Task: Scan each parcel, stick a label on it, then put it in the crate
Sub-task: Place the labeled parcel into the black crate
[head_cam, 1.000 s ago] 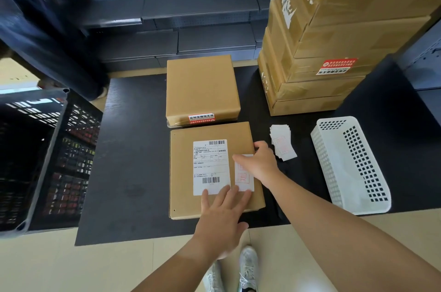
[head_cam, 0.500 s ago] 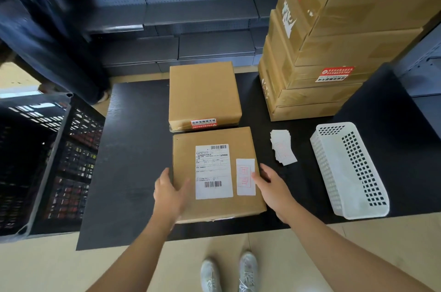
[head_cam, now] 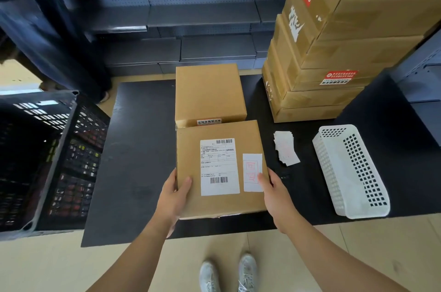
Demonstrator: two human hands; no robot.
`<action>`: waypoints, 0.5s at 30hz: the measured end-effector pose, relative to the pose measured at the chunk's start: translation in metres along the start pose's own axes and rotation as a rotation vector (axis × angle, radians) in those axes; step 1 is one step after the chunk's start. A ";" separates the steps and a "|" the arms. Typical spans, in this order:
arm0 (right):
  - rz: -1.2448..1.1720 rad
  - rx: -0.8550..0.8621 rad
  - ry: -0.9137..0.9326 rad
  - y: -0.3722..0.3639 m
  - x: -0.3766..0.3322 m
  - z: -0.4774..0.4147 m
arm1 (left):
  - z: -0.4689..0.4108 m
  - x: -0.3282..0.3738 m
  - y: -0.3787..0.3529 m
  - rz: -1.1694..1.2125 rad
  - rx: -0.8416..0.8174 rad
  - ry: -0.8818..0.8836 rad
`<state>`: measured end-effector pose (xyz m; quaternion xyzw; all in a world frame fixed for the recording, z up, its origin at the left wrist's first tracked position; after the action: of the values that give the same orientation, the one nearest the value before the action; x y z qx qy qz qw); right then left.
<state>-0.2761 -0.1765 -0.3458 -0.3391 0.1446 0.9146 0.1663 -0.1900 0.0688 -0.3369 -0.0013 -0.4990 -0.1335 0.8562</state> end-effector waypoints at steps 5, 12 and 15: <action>-0.034 0.024 0.120 0.000 -0.047 0.033 | 0.024 0.051 0.016 0.032 0.027 -0.159; -0.020 -0.149 0.356 -0.032 -0.127 0.092 | 0.075 0.111 0.074 0.142 0.245 -0.333; 0.028 -0.328 0.444 -0.064 -0.153 0.111 | 0.108 0.121 0.108 0.212 0.403 -0.369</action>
<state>-0.2051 -0.1086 -0.1724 -0.5518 0.0321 0.8311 0.0609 -0.2005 0.1601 -0.1650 0.0925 -0.6597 0.0609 0.7433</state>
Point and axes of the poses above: each hand's wrist, its own z-axis away from the middle knuckle, its own y-axis out of the back of the hand, x = y × z, the point moved 3 cm from there along -z, towards the middle knuckle, and after that the axes turned 5 degrees about -y, right-handed, at the moved point
